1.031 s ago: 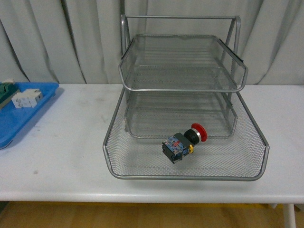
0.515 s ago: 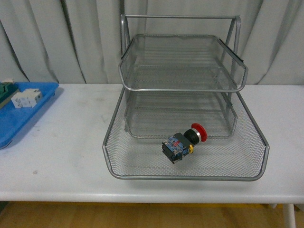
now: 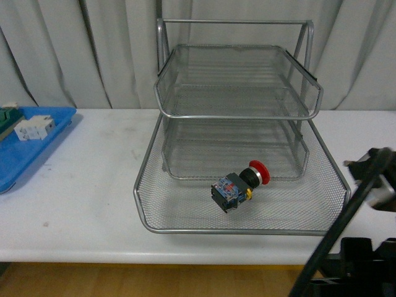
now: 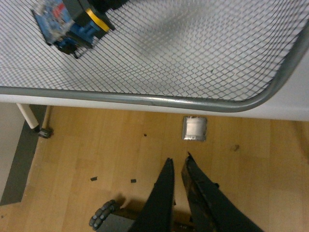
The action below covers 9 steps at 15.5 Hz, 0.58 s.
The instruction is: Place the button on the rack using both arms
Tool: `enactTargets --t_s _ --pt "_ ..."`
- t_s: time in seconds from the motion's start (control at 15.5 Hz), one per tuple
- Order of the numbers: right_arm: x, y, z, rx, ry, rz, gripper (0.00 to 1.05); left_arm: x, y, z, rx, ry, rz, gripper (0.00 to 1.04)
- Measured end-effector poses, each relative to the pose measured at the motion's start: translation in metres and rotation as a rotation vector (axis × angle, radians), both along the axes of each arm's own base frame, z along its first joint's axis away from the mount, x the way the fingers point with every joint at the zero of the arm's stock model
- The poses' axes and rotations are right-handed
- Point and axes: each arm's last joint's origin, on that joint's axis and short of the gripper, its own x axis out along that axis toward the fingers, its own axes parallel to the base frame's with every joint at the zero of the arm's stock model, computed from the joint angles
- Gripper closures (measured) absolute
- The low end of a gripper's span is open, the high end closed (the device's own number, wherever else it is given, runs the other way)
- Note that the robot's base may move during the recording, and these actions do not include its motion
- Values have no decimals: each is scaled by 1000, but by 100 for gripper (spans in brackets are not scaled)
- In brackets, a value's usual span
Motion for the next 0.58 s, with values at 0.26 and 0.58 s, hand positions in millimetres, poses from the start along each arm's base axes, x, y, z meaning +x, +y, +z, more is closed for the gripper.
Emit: enactTargets --t_s 0.26,0.58 --pt "25 30 -21 -5 7 -19 103 0 0 0 0 0 0 7" --pt "58 40 -29 -94 -143 -36 103 0 0 0 0 0 0 7"
